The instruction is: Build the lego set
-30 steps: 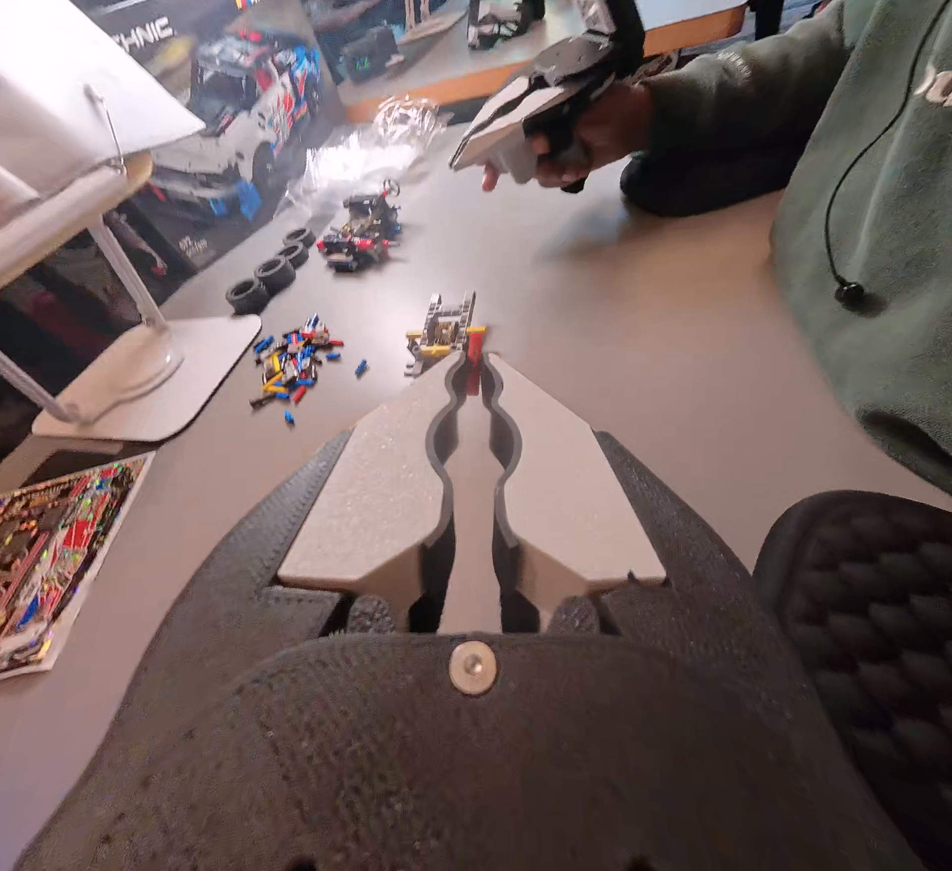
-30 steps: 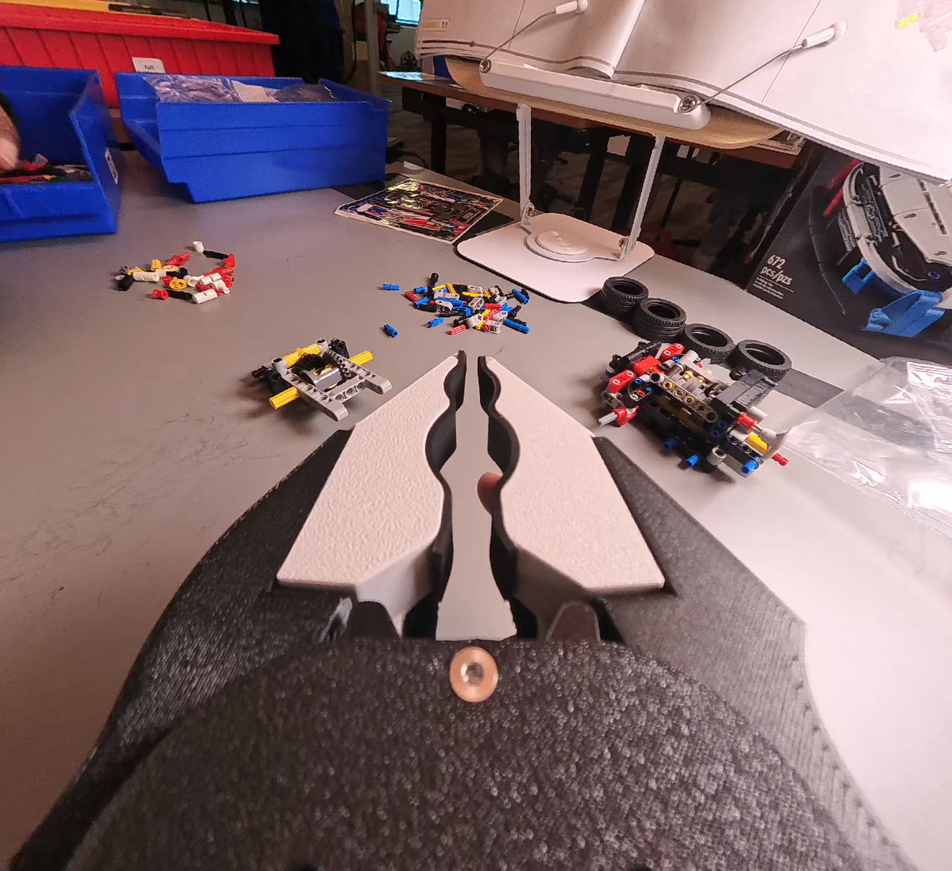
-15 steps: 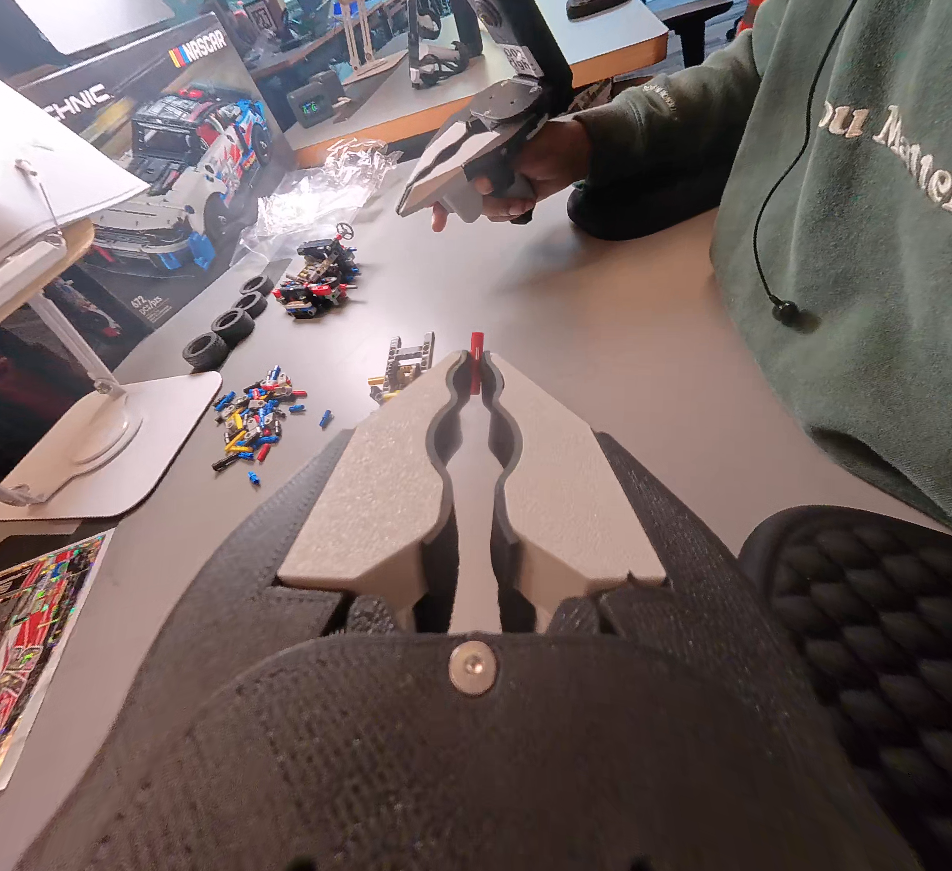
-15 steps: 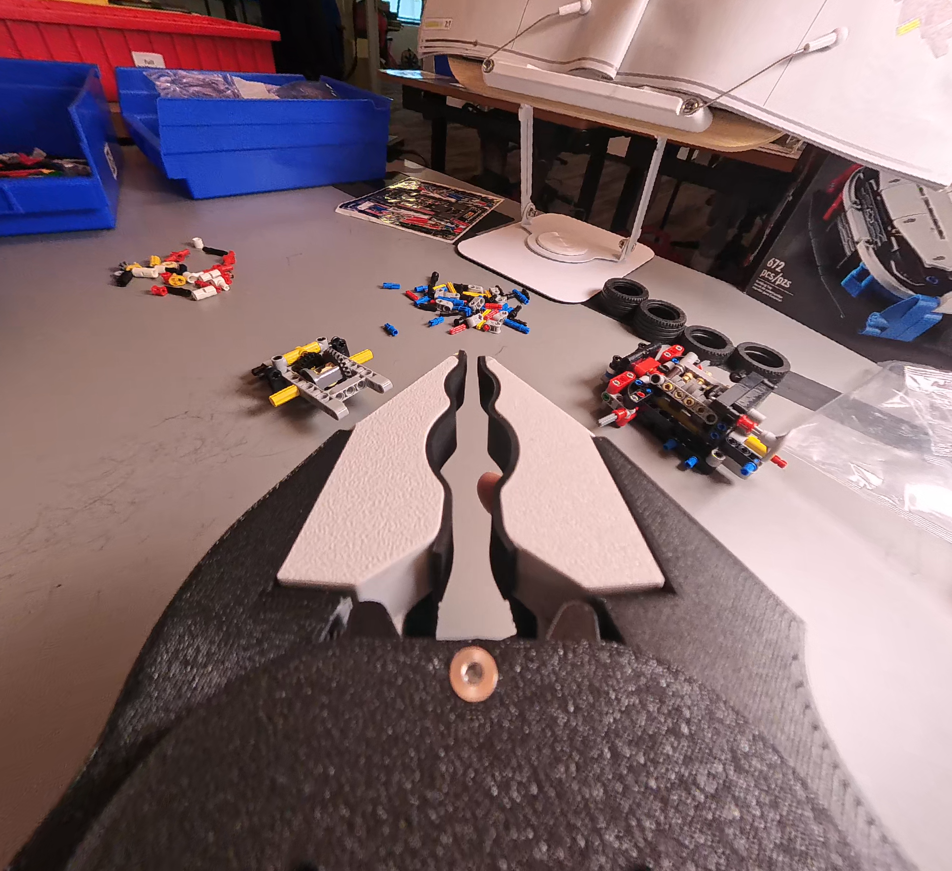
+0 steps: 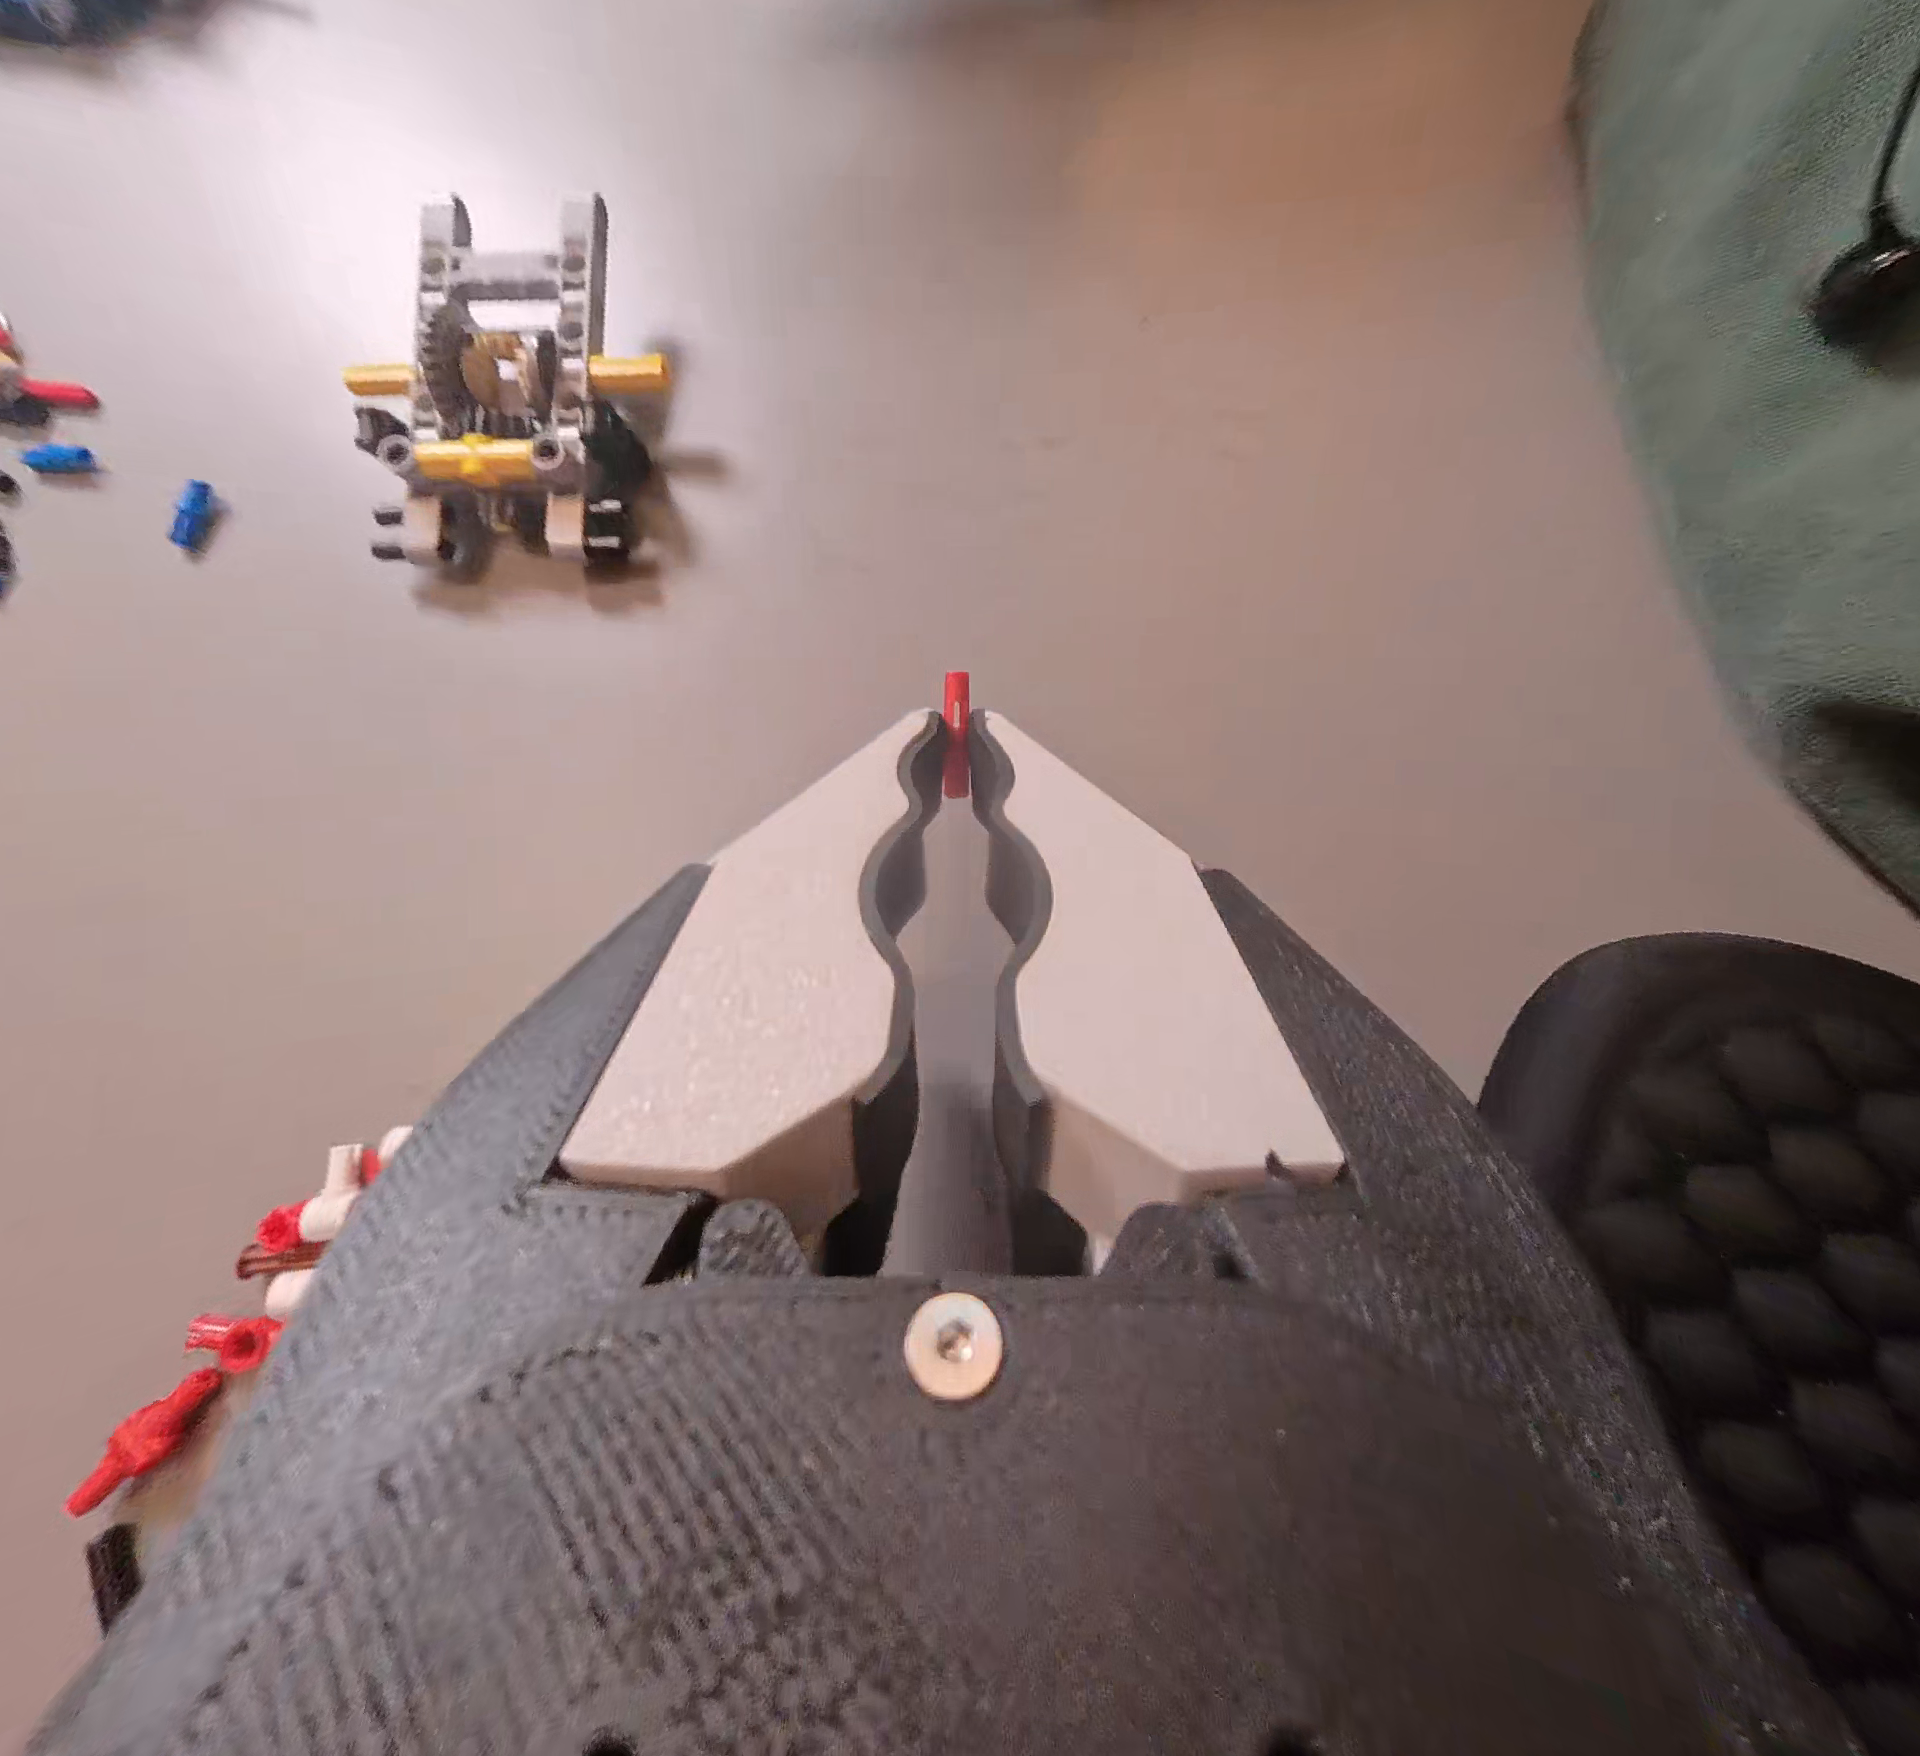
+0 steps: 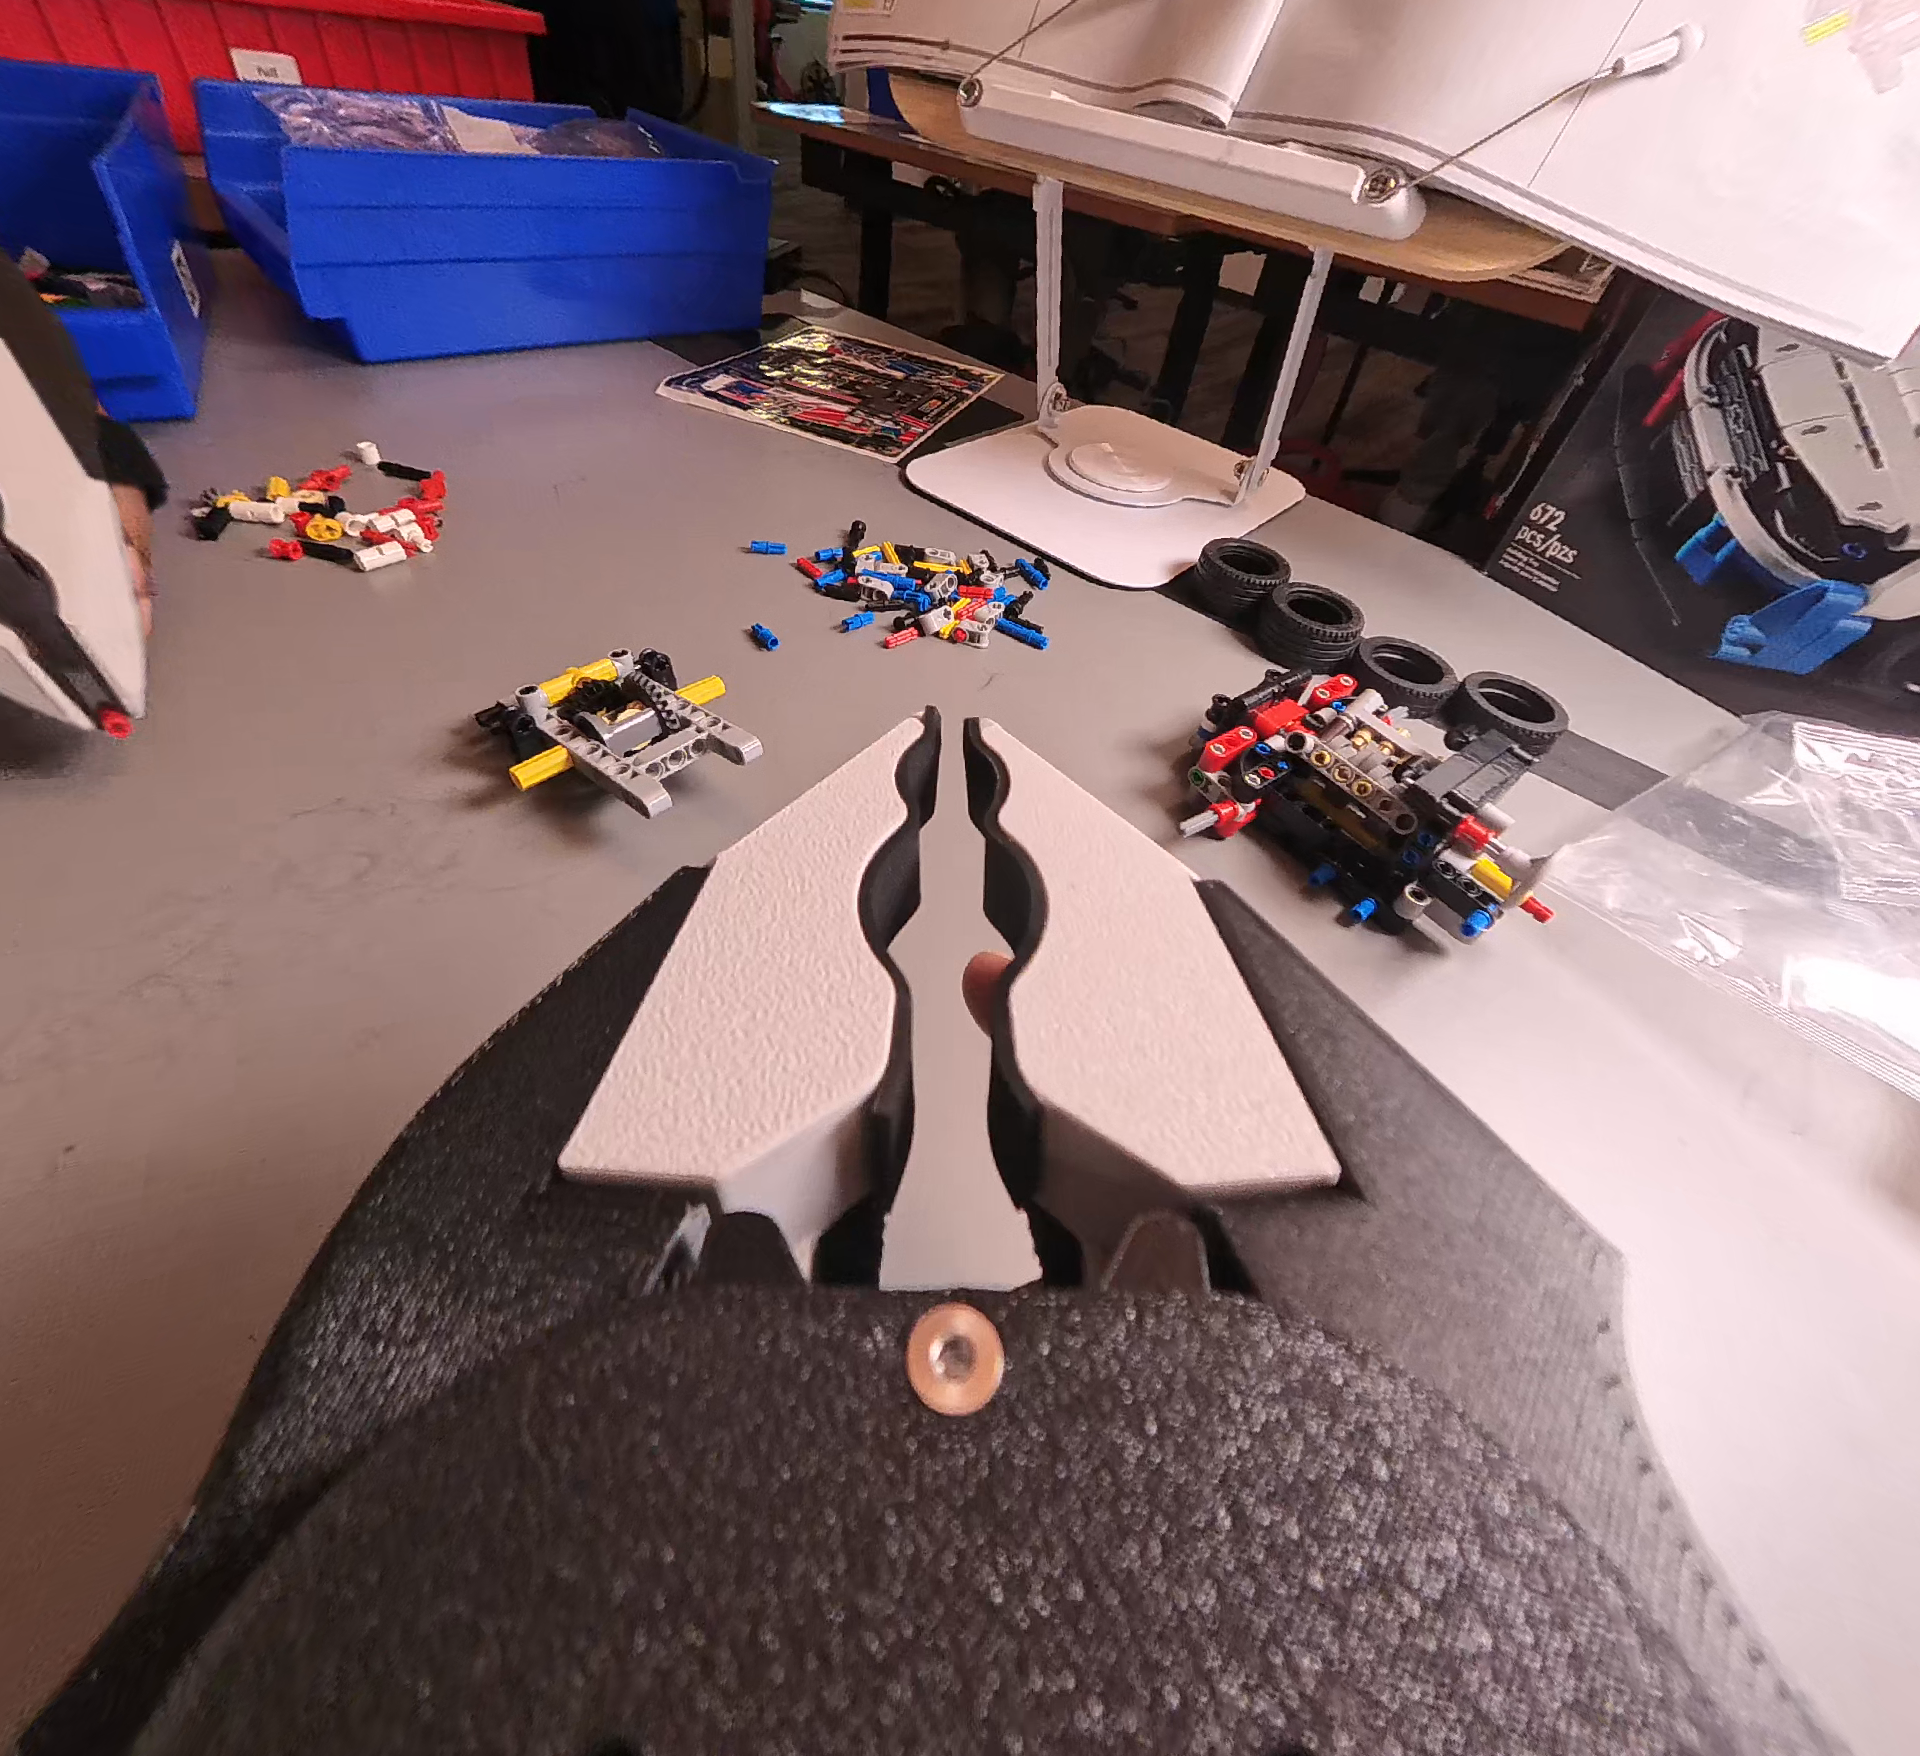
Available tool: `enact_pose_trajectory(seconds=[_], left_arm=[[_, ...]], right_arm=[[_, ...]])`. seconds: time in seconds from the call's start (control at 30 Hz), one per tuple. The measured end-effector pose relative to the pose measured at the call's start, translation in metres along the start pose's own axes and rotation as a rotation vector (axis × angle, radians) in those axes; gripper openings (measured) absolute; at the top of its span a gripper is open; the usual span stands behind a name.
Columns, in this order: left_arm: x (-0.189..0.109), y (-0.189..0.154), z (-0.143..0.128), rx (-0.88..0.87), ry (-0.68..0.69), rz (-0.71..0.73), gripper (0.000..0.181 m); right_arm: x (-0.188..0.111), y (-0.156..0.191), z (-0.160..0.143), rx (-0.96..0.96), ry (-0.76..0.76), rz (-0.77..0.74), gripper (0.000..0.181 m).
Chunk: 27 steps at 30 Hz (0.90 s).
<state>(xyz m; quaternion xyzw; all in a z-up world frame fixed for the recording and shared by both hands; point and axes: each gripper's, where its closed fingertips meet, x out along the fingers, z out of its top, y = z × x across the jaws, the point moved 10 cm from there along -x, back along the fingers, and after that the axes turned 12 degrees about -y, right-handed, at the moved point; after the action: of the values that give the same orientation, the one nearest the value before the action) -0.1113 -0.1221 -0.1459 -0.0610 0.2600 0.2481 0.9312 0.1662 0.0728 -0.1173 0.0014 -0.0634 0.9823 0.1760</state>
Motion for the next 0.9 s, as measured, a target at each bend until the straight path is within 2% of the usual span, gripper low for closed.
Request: enact_pose_trajectory(seconds=[0.13,0.23,0.3,0.4,0.5,0.57,0.63,0.73,0.83,0.9], left_arm=[[0.007,0.001,-0.006,-0.016,0.075,0.016,0.008],[0.001,0.003,-0.005,-0.023,0.080,0.033,0.015],[-0.019,0.010,-0.001,-0.030,0.062,0.101,0.020],[-0.067,0.031,0.001,-0.130,0.031,0.302,0.019],[-0.097,0.052,-0.012,-0.237,0.160,0.461,0.022],[-0.098,0.065,-0.018,-0.293,0.224,0.514,0.021],[-0.092,0.072,-0.021,-0.345,0.275,0.496,0.022],[-0.082,0.077,-0.025,-0.312,0.379,0.462,0.018],[-0.076,0.080,-0.025,-0.280,0.397,0.411,0.007],[-0.070,0.082,-0.023,-0.256,0.388,0.375,0.007]], right_arm=[[0.000,0.000,0.000,-0.009,0.003,0.002,0.003],[-0.001,0.001,0.001,-0.015,0.003,0.003,0.003],[-0.001,0.001,0.002,-0.018,0.000,0.003,0.003],[-0.002,0.002,0.003,-0.019,-0.004,0.006,0.003],[-0.001,0.003,0.002,-0.020,-0.001,0.013,0.003],[-0.001,0.004,0.002,-0.023,0.004,0.017,0.003],[-0.001,0.005,0.002,-0.034,0.006,0.016,0.003],[-0.002,0.004,0.003,-0.045,0.006,0.009,0.003],[-0.003,0.003,0.003,-0.049,0.008,0.004,0.003],[-0.004,0.001,0.002,-0.049,0.011,0.003,0.003]])
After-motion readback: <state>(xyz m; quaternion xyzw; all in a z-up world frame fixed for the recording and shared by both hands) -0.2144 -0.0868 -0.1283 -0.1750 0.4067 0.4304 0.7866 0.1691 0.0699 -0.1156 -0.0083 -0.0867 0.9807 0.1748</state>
